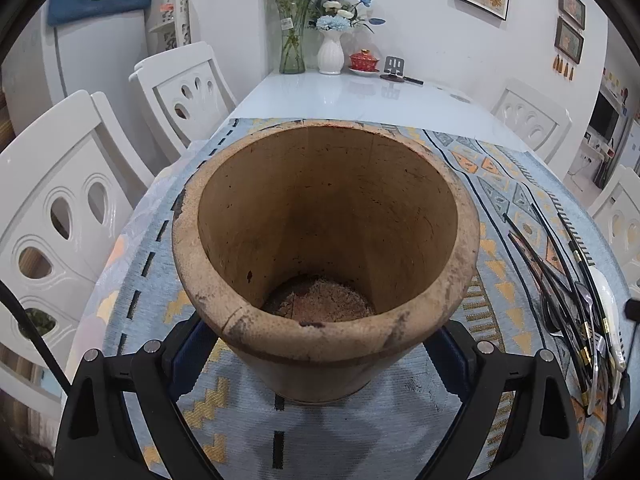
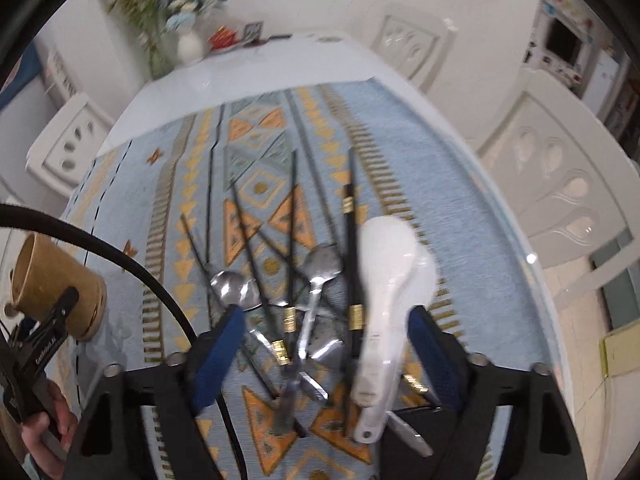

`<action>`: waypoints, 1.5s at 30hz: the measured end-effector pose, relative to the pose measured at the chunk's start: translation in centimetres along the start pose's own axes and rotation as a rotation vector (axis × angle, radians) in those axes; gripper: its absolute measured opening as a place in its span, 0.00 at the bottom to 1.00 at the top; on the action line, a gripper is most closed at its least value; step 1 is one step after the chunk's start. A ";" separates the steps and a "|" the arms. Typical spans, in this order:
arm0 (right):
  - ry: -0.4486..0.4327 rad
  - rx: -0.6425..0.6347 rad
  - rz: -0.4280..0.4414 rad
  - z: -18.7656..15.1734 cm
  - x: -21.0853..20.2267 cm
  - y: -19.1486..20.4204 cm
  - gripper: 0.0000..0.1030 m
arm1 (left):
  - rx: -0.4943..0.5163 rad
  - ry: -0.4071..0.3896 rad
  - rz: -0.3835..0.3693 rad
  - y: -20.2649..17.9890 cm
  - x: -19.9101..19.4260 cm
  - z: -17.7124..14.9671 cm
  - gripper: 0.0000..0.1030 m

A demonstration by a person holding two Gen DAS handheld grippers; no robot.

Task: Organize utensils
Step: 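Close the right tool on a white dotted rice paddle in the pile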

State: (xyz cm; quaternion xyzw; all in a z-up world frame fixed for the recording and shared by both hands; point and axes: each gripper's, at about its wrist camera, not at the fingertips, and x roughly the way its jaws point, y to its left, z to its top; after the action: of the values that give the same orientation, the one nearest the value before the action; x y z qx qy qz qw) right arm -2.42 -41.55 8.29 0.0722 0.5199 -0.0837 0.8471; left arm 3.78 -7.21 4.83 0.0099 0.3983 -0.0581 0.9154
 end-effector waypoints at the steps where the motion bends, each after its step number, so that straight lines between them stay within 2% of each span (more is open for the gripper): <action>1: 0.016 -0.029 -0.001 0.0 0.5 0.7 0.59 | -0.002 0.001 -0.003 0.0 0.0 0.0 0.90; 3: 0.040 -0.064 0.015 -0.1 1.2 1.5 0.48 | -0.006 0.001 -0.006 0.1 0.0 -0.1 0.90; 6: 0.050 -0.085 0.056 -0.2 1.8 2.1 0.39 | -0.006 0.001 -0.005 0.1 0.0 -0.1 0.91; 11: 0.059 -0.099 0.110 0.3 2.6 2.4 0.35 | -0.009 0.003 -0.003 0.2 0.0 0.0 0.91; 13: 0.065 -0.122 0.091 0.9 2.9 2.4 0.32 | -0.013 0.007 -0.002 0.2 0.1 0.1 0.91; 17: 0.036 -0.130 0.021 2.4 2.4 0.5 0.32 | -0.014 0.010 -0.002 0.4 0.1 0.2 0.91; 20: 0.054 -0.040 0.001 4.1 2.4 -3.6 0.32 | -0.018 0.012 -0.002 0.4 0.2 0.3 0.91; 23: 0.132 0.072 0.031 5.2 3.8 -7.9 0.37 | -0.018 0.015 0.001 0.3 0.3 0.3 0.91; 25: 0.178 0.120 0.082 5.2 4.9 -9.6 0.49 | -0.018 0.017 -0.001 0.5 0.5 0.5 0.91; 27: 0.229 0.181 0.143 4.7 6.1 -10.9 0.54 | -0.017 0.019 0.000 0.6 0.6 0.5 0.92; 32: 0.253 0.252 0.193 3.4 7.4 -11.6 0.53 | -0.013 0.022 0.005 0.6 0.7 0.5 0.92; 34: 0.260 0.247 0.210 3.3 7.6 -11.2 0.49 | -0.013 0.023 0.007 0.5 0.8 0.5 0.92; 37: 0.299 0.219 0.157 3.6 8.9 -10.4 0.49 | -0.014 0.026 0.008 0.5 0.9 0.6 0.92; 41: 0.281 0.187 0.130 3.9 9.6 -9.6 0.49 | -0.015 0.025 0.009 0.5 0.9 0.6 0.92; 42: 0.271 0.174 0.119 3.9 9.5 -9.2 0.48 | -0.014 0.026 0.009 0.5 0.9 0.7 0.92; 45: 0.248 0.165 0.125 4.0 9.5 -8.8 0.34 | -0.015 0.027 0.007 0.5 0.9 0.7 0.92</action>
State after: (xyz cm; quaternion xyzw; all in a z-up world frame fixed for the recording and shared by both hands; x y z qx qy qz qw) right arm 3.37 -51.65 1.33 0.1835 0.6063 -0.0639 0.7711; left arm 4.96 -6.82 4.57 0.0053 0.4108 -0.0516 0.9102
